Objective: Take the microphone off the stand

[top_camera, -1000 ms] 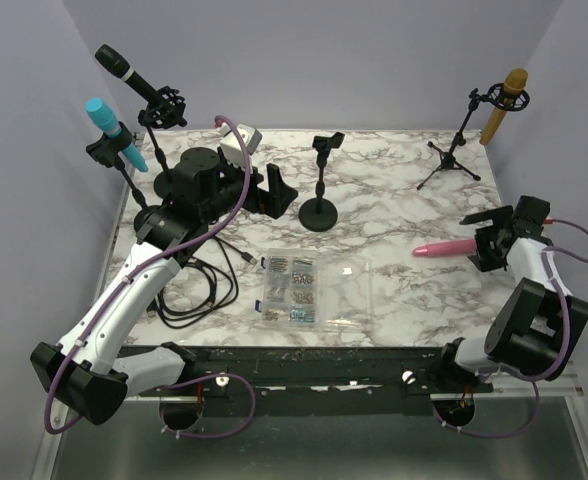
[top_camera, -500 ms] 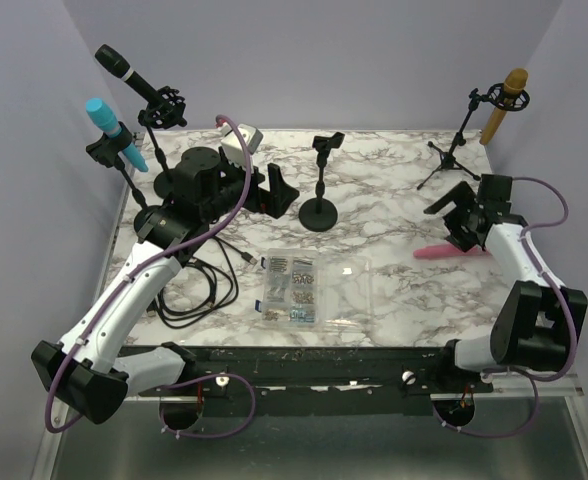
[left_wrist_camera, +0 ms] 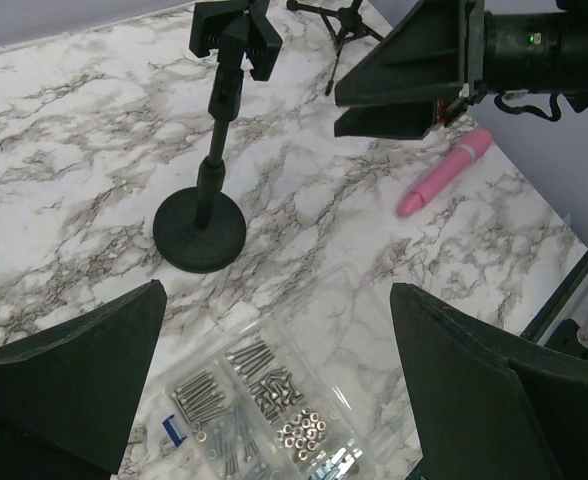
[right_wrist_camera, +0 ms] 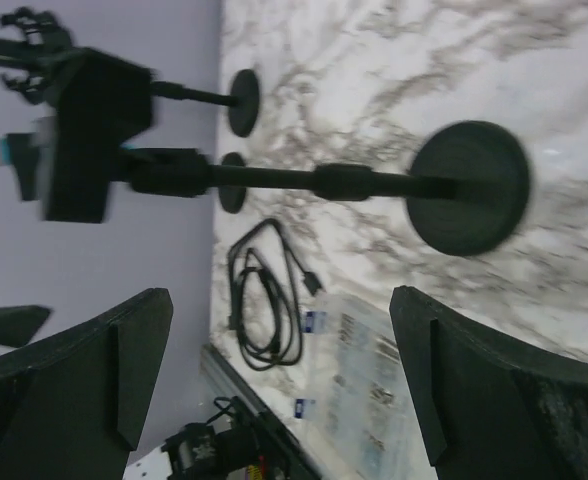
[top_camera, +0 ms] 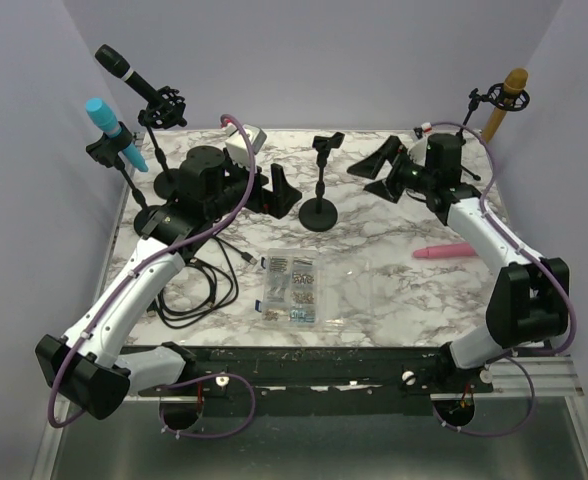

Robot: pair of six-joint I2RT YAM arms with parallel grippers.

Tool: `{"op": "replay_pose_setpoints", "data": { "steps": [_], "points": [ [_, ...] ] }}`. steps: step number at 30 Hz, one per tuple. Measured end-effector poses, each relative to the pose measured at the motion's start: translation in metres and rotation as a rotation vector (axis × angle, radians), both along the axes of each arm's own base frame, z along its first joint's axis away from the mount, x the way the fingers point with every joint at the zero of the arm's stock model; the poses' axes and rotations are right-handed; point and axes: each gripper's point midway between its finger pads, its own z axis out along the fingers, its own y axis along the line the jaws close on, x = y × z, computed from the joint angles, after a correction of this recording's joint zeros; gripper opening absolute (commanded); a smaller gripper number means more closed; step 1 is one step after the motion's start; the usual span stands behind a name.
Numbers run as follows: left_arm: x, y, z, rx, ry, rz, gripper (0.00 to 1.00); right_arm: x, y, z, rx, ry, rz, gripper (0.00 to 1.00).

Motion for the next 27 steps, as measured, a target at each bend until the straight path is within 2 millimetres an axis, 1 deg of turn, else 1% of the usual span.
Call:
{"op": "replay_pose_setpoints", "data": {
  "steps": [2,4,6,8,10,13,16,18,21,25,27],
  "points": [
    [0.000,-0.001,-0.001,-0.001,0.005,-0.004,0.98,0.003,0.023,0.030,0.081,-0.070,0.048,0.92],
    [-0.001,-0.001,-0.001,-0.002,0.004,-0.005,0.98,0.006,0.034,0.052,0.152,-0.110,0.064,0.89],
    [0.000,-0.001,0.000,-0.003,0.002,-0.005,0.99,0.011,0.043,0.071,0.217,-0.136,0.076,0.89],
    [0.000,-0.001,-0.001,-0.002,0.003,-0.005,0.99,0.017,0.050,0.081,0.249,-0.149,0.084,0.87],
    [0.000,-0.002,-0.002,-0.002,0.006,-0.009,0.99,0.024,0.058,0.089,0.261,-0.156,0.092,0.82],
    [0.000,-0.003,-0.002,-0.002,0.009,-0.013,0.98,0.031,0.071,0.098,0.265,-0.172,0.114,0.80],
    [0.000,-0.003,-0.003,-0.001,0.011,-0.013,0.98,0.037,0.082,0.102,0.268,-0.183,0.132,0.75],
    [0.000,-0.004,-0.003,-0.002,0.012,-0.017,0.99,0.041,0.088,0.101,0.266,-0.180,0.139,0.71],
    [0.000,-0.004,-0.003,-0.002,0.013,-0.021,0.98,0.047,0.093,0.092,0.259,-0.158,0.139,0.68],
    [0.000,-0.004,-0.004,-0.001,0.015,-0.021,0.99,0.050,0.096,0.072,0.226,-0.109,0.121,0.68],
    [0.000,-0.004,-0.004,-0.001,0.015,-0.021,0.99,0.051,0.096,0.070,0.218,-0.106,0.113,0.67]
  ]
}}
